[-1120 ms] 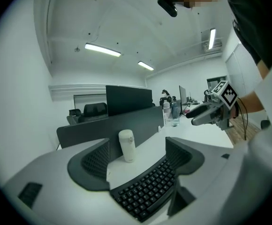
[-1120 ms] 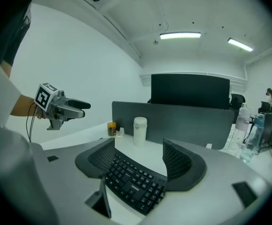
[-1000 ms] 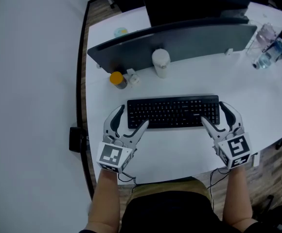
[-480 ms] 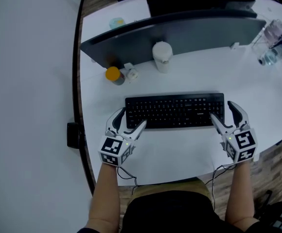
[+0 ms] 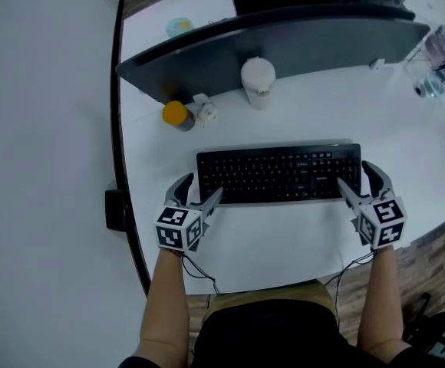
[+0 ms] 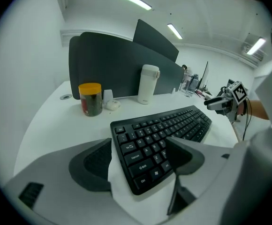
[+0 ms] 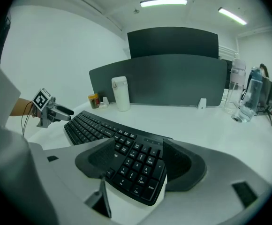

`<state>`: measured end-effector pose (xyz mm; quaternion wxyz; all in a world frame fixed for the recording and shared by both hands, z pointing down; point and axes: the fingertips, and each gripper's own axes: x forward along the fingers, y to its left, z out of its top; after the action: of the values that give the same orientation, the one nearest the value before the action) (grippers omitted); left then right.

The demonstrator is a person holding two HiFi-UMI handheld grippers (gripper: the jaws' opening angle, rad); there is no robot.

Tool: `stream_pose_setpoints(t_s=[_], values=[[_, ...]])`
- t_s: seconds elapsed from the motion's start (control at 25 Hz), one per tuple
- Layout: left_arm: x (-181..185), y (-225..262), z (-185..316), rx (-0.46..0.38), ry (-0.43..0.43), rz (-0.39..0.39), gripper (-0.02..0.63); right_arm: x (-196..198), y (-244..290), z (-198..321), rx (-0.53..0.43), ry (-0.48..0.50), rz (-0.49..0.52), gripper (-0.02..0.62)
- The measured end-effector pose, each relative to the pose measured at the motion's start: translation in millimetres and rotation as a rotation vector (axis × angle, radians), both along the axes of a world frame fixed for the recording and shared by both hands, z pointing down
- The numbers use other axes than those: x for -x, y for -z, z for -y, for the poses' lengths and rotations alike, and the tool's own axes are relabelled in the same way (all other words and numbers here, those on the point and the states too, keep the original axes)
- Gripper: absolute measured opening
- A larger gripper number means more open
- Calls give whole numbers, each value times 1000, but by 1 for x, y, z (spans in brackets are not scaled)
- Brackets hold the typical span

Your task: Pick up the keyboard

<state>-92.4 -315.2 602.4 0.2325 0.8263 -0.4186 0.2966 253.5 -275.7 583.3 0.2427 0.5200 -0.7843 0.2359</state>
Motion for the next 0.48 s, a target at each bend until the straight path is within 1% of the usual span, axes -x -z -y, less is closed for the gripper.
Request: stream_pose_setpoints(t_s=[0.12, 0.24, 0.4, 0.48], values=[[2, -10, -1, 47, 4, -10, 362, -6, -10, 2, 30, -22, 3, 290], [1, -17, -3, 90, 0, -21, 362, -16, -25, 1, 86, -32, 0, 290], [2, -26, -5, 141, -9, -29, 362, -30, -39, 1, 140, -80, 41, 290], [1, -28, -7, 169, -7, -46, 362, -32, -45, -1, 173, -87, 55, 295]])
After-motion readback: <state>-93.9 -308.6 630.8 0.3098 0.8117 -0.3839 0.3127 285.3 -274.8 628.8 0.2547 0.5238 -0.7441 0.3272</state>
